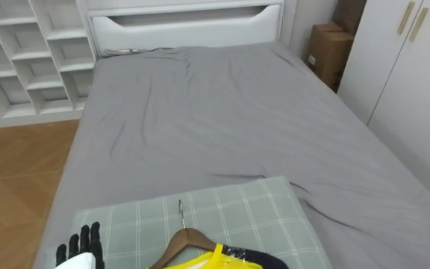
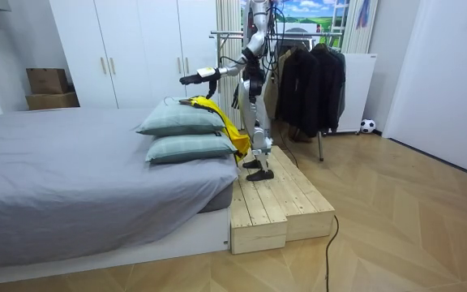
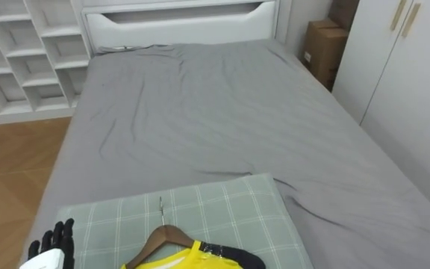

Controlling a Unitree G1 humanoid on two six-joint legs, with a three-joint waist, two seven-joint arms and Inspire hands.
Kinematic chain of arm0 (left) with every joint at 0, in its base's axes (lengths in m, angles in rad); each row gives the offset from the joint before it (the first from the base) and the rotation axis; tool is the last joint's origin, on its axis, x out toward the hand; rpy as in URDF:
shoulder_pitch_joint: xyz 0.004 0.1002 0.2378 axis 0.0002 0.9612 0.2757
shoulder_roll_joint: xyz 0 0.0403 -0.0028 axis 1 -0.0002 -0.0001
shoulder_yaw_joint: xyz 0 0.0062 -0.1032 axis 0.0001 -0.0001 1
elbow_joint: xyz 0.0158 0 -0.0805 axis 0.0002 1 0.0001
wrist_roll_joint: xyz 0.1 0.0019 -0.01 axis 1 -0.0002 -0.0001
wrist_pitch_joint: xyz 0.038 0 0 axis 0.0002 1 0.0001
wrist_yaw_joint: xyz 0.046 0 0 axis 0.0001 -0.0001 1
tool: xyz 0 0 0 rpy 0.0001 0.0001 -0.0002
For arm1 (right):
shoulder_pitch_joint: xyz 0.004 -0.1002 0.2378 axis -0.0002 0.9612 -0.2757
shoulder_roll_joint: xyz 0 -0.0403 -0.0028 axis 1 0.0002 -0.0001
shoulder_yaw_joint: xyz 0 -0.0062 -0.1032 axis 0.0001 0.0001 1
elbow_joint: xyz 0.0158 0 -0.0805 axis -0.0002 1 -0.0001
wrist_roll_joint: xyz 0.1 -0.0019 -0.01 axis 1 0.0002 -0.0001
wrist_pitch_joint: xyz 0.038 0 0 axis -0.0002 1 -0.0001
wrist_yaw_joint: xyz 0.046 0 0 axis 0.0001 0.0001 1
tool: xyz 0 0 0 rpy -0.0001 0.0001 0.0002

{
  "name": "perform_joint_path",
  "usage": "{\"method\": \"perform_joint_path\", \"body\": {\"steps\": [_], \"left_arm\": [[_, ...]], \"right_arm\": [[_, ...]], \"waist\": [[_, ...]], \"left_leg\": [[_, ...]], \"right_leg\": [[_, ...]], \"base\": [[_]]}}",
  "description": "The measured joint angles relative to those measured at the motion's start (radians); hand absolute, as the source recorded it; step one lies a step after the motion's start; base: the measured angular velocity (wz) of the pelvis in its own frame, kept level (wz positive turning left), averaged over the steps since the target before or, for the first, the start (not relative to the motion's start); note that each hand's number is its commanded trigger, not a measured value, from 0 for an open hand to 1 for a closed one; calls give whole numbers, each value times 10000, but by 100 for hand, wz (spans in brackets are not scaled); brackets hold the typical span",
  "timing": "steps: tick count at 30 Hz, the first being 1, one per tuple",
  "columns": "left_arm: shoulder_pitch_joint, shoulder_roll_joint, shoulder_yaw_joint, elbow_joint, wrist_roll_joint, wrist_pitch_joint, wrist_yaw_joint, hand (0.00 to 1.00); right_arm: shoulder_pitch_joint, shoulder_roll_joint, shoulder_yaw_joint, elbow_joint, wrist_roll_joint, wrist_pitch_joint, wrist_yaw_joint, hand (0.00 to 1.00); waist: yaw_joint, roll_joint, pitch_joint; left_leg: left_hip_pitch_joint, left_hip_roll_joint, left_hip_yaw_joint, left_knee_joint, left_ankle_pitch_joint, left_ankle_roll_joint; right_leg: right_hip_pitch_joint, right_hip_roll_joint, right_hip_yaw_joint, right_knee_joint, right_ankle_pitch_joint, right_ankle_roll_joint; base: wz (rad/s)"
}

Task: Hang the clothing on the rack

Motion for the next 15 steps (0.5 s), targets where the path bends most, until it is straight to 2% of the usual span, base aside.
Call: {"method": "perform_joint_path", "body": {"steps": [4,15], "left_arm": [[-62,-34,-147,5,14,6,-415,0],[-285,-137,-374,-49,140,3,-1025,0]], "right_arm": [[-104,59,48,7,-21,1,-32,0],[-63,86,-14,-118,-28,-2,-32,0]], "waist": [[-167,-58,-3],[-246,-99,1]], "left_leg": [[-54,1,3,20,0,0],[-56,16,157,-12,0,0]], "right_leg": [[-45,-5,11,0,0,0],[-102,5,236,17,13,-4]], "base": [[0],[-4]]}}
